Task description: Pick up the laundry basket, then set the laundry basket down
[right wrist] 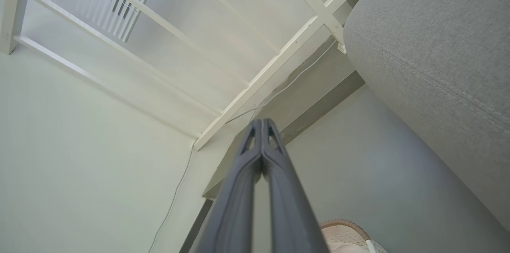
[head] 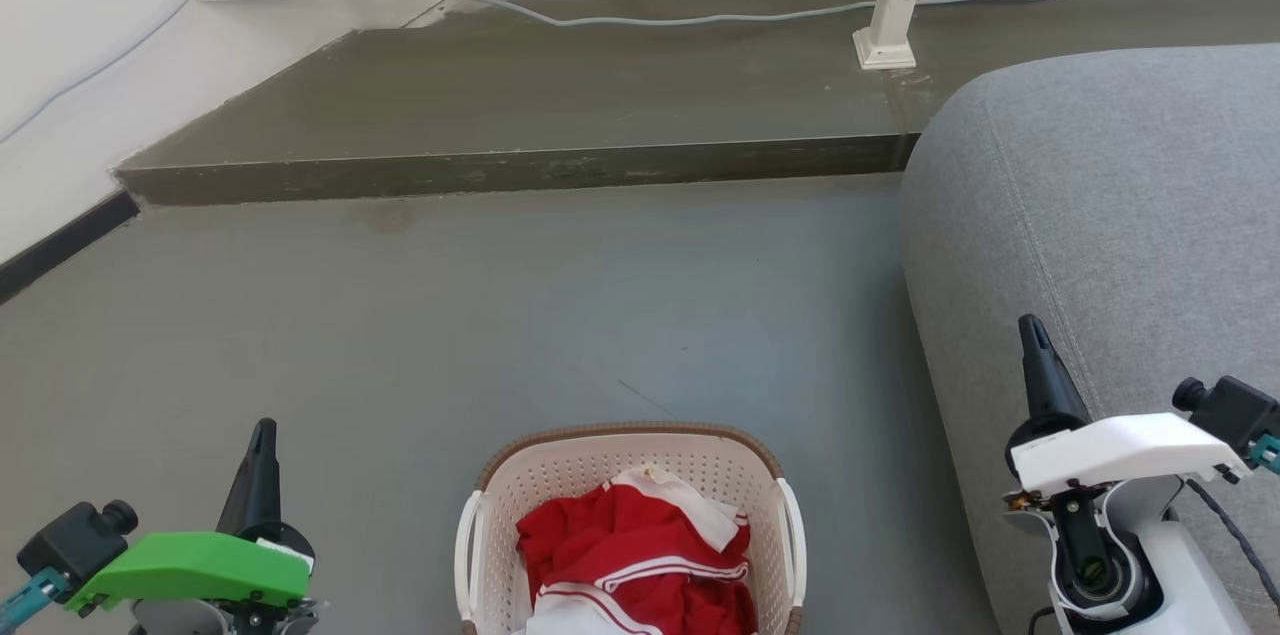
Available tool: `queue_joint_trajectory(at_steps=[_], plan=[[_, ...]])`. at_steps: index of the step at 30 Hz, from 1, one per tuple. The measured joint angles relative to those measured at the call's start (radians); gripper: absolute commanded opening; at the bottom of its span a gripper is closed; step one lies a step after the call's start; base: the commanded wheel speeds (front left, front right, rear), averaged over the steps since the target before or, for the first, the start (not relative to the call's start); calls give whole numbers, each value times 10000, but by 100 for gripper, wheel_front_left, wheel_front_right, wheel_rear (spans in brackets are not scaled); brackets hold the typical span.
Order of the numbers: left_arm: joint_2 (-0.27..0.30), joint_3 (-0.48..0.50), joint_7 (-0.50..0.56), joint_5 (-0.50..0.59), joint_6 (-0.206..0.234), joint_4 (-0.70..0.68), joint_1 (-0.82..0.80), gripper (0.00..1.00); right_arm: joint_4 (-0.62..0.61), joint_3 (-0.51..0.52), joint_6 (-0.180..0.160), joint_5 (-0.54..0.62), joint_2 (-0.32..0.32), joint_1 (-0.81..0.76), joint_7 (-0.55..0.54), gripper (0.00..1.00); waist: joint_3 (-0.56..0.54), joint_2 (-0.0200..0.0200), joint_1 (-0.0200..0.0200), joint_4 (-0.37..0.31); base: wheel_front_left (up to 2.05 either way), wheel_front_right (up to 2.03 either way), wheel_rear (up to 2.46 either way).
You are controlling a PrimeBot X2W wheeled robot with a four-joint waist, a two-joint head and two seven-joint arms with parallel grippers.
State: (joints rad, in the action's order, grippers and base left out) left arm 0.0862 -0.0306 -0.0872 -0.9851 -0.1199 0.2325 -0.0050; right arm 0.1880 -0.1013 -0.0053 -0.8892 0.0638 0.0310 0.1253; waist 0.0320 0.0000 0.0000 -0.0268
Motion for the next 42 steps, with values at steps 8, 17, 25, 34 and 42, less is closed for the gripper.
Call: queue_joint_trajectory(at_steps=[8, 17, 25, 34, 42], plan=[[-48, 159, 263, -886, 0, 98, -12, 0, 107, 238, 171, -1126, 33, 5, -230, 0, -42, 0, 0, 40, 0, 0, 0], [-104, 311, 562, -1881, 0, 138, -181, 0, 222, 470, 345, -2364, 73, 12, -531, 0, -88, 0, 0, 83, 0, 0, 0], [-161, 456, 867, -2740, 0, 182, -190, 0, 328, 685, 502, -3484, 100, 20, -752, 0, -130, 0, 0, 122, 0, 0, 0], [-278, 633, 1152, -3745, 0, 234, -233, 0, 456, 945, 686, -4727, 142, 35, -1045, 0, -177, 0, 0, 166, 0, 0, 0], [-355, 802, 1484, -4715, -2, 299, -376, 0, 568, 1195, 894, -5960, 169, 83, -1290, 0, -224, 0, 0, 210, 0, 0, 0]])
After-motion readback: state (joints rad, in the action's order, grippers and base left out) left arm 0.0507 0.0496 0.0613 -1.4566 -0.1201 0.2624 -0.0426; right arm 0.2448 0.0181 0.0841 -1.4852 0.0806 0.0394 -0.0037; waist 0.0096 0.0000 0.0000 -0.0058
